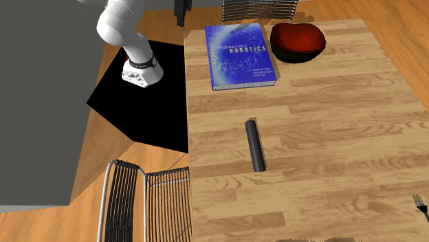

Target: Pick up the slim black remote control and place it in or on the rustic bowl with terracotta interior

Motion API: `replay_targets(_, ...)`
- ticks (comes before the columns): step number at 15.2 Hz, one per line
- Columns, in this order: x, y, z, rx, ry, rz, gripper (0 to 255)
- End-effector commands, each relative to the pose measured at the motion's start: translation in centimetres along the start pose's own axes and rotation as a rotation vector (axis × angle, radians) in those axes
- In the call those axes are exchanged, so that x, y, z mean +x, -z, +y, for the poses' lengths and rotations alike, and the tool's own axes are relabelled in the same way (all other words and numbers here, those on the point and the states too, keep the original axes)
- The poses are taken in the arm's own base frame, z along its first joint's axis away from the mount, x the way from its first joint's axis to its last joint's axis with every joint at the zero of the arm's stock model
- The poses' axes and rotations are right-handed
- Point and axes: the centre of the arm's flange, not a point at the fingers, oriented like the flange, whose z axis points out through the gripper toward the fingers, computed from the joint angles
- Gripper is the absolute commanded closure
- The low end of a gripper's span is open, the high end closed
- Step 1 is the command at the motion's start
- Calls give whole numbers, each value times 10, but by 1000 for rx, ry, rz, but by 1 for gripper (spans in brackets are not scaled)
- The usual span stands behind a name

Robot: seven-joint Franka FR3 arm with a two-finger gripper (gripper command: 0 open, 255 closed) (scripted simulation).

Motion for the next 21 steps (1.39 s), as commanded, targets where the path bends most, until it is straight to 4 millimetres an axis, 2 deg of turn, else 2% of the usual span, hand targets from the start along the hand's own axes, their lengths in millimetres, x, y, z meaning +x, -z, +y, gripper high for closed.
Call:
replay_targets(1,0,0,0,0,0,0,0)
replay_targets(6,54,-27,9,4,-165,36,0)
replay_targets(11,107,-52,27,7,-330,73,0)
replay_targets(21,202,-96,88,15,-660,145,0)
